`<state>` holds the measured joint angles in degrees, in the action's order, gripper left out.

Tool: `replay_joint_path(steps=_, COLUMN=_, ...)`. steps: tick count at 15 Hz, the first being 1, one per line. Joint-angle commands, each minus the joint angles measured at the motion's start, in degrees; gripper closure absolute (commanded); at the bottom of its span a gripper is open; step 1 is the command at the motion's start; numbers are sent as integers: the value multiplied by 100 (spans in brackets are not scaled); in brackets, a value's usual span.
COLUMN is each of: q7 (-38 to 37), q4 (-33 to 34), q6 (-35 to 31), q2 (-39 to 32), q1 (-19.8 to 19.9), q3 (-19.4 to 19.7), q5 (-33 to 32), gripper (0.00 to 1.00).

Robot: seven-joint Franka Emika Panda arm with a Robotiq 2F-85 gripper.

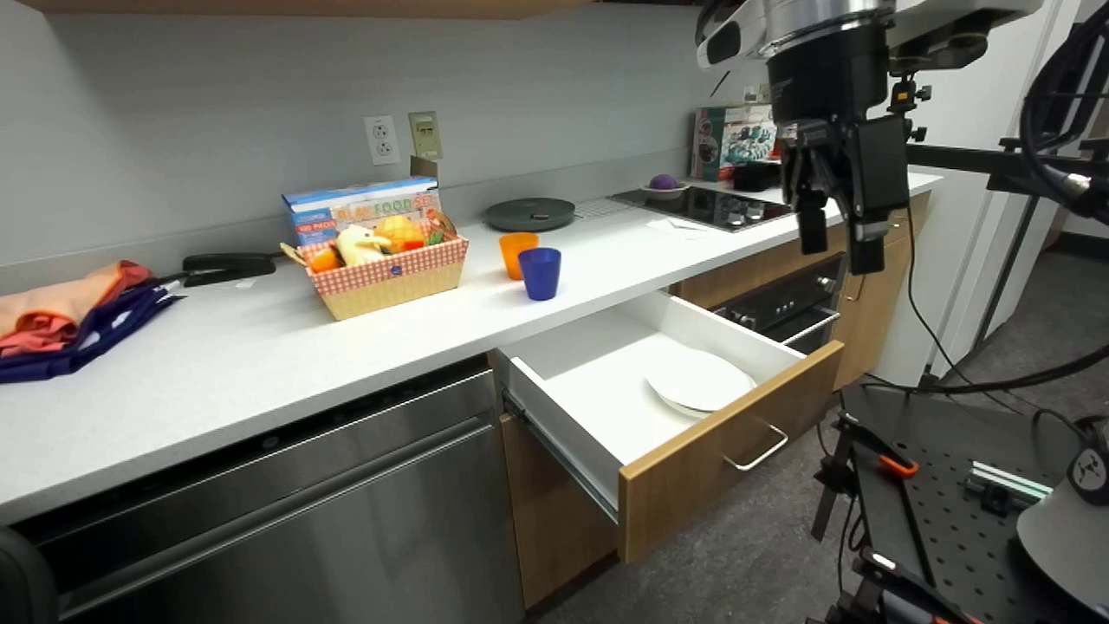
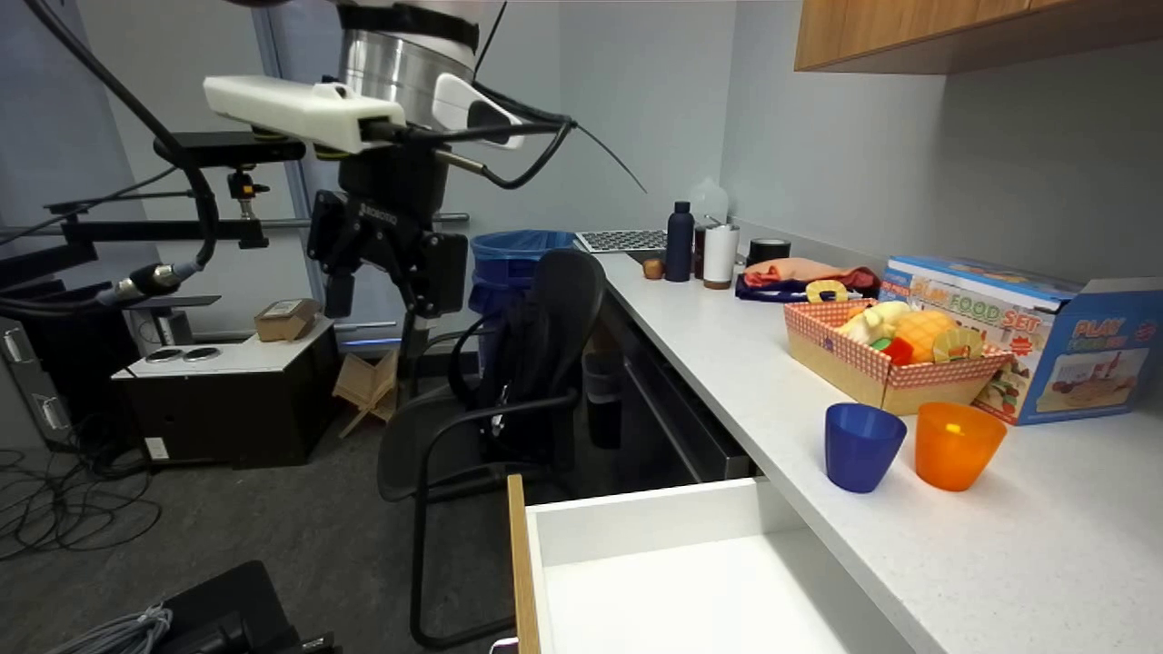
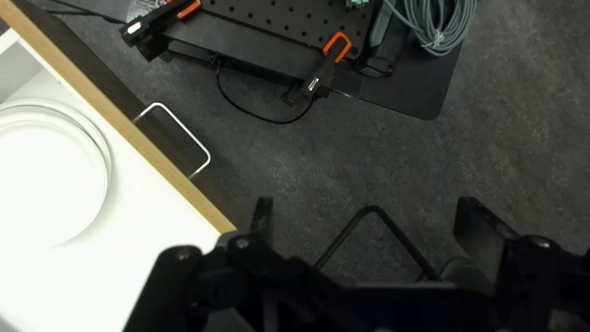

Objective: Close the open drawer

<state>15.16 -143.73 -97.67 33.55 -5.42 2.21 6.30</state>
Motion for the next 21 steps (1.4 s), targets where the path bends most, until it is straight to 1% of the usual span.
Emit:
replay_joint_path(steps=1, q7=367, q4=-46, q6=-773, q2=-348, q1=-64, q3=-139, q5=-323, gripper=0)
replay_joint_path(steps=5, q7=392, q4=-530, q6=-2242, q2=-805, q1=-67, q3=-203, q5=-532, gripper=0)
replay_joint_path(steps=8, q7=310, q4=-846, q6=-3019, q2=-1220, q1=-79, q3=-195, q5=-457, gripper=0)
replay_joint_path(steps=11, q7=270, q4=-1086, q6=-3547, q2=-1604, q1=-79, q3=-199, q5=-388, gripper=0)
replay_joint_path(steps=13, q7=396, q4=-1182, q6=-3912, q2=-1975, q1=35, q3=-83, q5=-441, gripper=0)
replay_joint_path(steps=17, q7=556, q4=-1343, q6=-4537, q2=-2615, q1=66, q3=47, q5=-245, gripper=0)
replay_joint_path(steps=21, q7=671, q4=-1394, q6=-4925, q2=-3211, q1=50, q3=-44, q5=39, gripper=0)
